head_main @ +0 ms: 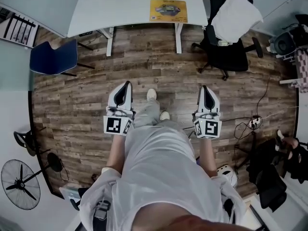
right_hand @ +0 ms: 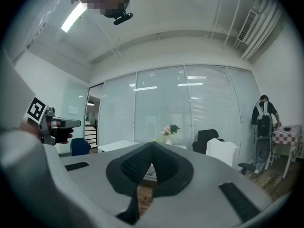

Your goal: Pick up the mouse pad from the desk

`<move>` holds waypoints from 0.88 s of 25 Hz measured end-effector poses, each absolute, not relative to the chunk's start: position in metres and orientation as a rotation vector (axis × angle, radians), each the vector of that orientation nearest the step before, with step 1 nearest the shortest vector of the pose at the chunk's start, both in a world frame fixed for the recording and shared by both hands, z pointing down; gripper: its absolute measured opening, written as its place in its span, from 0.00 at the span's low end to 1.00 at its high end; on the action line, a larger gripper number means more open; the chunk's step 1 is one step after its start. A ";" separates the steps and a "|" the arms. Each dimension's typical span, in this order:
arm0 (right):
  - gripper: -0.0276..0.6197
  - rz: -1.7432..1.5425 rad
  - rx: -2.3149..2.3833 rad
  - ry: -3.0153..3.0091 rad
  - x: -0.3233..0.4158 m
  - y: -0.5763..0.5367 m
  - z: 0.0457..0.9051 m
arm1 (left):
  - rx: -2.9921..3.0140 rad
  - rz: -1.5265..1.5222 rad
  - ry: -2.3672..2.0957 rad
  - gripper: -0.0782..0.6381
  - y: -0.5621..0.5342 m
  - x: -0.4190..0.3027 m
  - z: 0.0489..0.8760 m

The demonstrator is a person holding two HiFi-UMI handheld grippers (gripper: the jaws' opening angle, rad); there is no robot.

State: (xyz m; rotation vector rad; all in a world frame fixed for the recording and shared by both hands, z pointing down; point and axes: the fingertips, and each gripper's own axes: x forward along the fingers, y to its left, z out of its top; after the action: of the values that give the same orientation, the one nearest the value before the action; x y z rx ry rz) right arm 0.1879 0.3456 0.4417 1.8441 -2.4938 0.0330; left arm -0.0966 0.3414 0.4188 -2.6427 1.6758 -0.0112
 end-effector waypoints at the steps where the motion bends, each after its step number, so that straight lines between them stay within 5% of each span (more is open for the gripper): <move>1: 0.05 0.041 1.835 -2.486 0.189 0.338 0.446 | -2.651 -0.009 1.676 0.10 0.333 -0.094 0.422; 22: 0.05 0.091 1.855 -2.322 0.151 -0.023 0.452 | -2.743 0.126 1.562 0.10 -0.063 -0.139 0.435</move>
State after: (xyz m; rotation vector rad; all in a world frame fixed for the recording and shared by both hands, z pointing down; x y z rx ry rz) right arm 0.1513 -0.0226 0.4519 1.8546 -2.3216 0.0908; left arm -0.1391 -0.0630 0.4352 -2.7431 1.5619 0.1262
